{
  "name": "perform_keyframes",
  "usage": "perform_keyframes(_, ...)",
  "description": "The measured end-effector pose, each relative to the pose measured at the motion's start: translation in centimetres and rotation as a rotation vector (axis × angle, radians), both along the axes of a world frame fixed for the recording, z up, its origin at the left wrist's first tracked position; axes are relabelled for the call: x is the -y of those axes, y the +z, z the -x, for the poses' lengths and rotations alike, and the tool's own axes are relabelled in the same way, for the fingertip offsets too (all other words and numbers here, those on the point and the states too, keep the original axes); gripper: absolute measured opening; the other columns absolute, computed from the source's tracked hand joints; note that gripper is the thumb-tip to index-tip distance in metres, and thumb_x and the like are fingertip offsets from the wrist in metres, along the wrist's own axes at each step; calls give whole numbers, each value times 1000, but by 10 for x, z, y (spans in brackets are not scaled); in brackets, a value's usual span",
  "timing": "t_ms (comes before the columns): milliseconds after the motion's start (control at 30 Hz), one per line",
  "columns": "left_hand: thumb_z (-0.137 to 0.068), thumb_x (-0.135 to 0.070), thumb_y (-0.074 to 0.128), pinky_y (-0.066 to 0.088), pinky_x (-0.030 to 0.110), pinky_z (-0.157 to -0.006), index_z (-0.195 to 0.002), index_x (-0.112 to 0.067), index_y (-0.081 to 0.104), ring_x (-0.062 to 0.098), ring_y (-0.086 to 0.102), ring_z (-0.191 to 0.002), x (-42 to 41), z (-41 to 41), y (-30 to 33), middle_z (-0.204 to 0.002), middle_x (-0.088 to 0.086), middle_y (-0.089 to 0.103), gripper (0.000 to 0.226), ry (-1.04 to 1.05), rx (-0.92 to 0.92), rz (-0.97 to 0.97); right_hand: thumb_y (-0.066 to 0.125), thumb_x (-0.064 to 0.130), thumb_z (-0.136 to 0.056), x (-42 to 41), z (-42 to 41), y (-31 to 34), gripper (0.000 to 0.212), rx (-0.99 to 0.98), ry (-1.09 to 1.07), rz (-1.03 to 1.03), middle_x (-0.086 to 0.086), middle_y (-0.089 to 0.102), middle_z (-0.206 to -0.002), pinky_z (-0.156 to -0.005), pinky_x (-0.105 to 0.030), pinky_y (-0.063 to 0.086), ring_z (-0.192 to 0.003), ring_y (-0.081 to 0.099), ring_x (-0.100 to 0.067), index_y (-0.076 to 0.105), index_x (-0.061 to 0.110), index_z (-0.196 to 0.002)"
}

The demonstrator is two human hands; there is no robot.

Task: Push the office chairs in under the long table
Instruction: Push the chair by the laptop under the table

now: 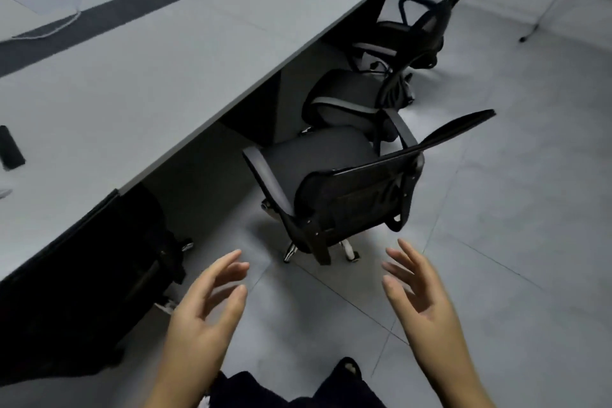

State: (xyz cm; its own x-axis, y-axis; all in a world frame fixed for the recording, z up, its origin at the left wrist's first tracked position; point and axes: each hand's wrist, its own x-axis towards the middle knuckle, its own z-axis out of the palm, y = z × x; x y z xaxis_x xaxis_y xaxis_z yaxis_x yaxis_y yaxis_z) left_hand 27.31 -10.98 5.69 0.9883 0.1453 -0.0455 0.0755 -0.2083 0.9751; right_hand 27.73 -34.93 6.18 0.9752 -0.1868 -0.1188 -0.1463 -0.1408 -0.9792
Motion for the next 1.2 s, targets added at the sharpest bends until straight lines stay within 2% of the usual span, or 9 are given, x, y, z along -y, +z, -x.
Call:
perform_keyframes(333, -82, -35, 61, 44, 1, -78, -96, -64, 55, -4, 62, -95, 122, -46, 5, -103, -25, 65, 32, -83, 11, -61, 58, 14, -84, 130, -28, -5, 45, 8, -83, 33, 28, 55, -118, -87, -9, 46, -107, 57, 3, 49, 41, -119)
perform_keyframes(467, -73, -53, 57, 44, 2, -80, -100, -63, 54, -5, 62, -96, 141, -78, 4, -104, -27, 64, 29, -74, 32, -78, 58, 17, -84, 152, -63, -8, 44, 12, -69, 43, 28, 55, -118, -87, -9, 47, -107, 57, 3, 49, 43, -117)
perform_keyframes(600, -72, -48, 51, 43, 2, -83, -107, -60, 53, -3, 60, -99, 158, -123, 4, -108, -25, 63, 37, -61, 129, -142, 58, 26, -82, 171, -114, -1, 42, 16, -38, 99, 19, 62, -114, -90, -19, 47, -109, 56, 0, 46, 48, -116)
perform_keyframes(767, -77, -43, 52, 41, 6, -89, -115, -47, 54, -3, 57, -106, 175, -178, 13, -114, -25, 59, 38, -109, 204, -275, 55, 39, -76, 193, -185, 18, 46, 85, 24, 208, 21, 54, -122, -92, -21, 42, -112, 53, 3, 42, 52, -118)
perform_keyframes(867, -77, -50, 51, 40, 10, -91, -116, -47, 51, -7, 52, -109, 176, -203, 7, -118, -27, 53, 40, -203, 142, -423, 60, 28, -83, 210, -227, 16, 50, 146, 136, 380, 25, 51, -121, -93, -14, 37, -113, 49, 8, 39, 49, -123)
perform_keyframes(967, -73, -68, 46, 41, 12, -92, -119, -44, 52, -12, 45, -111, 178, -217, -4, -113, -34, 52, 52, -302, 50, -570, 62, 36, -81, 229, -267, 14, 58, 148, 392, 622, 28, 48, -121, -91, -5, 32, -112, 42, 16, 34, 45, -131)
perform_keyframes(1100, -71, -63, 39, 53, 24, -79, -122, -41, 52, -8, 52, -103, 184, -228, -11, -112, -30, 54, 57, -328, -42, -826, 62, 45, -81, 253, -317, -4, 64, 173, 827, 1033, 20, 48, -127, -111, -24, 18, -122, 39, 1, 34, 35, -137)
perform_keyframes(1167, -69, -50, 52, 58, 28, -58, -109, -39, 60, 3, 67, -85, 189, -235, -17, -100, -23, 67, 43, -317, -66, -1003, 73, 33, -74, 260, -344, -17, 54, 321, 920, 1185, 13, 65, -112, -98, -31, 41, -106, 60, -11, 53, 31, -124)
perform_keyframes(1200, -64, -40, 64, 57, 30, -48, -100, -39, 64, 9, 70, -76, 194, -237, -18, -90, -19, 71, 36, -281, -111, -1072, 77, 27, -68, 260, -356, -20, 48, 355, 959, 1228, 13, 71, -99, -80, -32, 52, -91, 66, -14, 60, 33, -113)
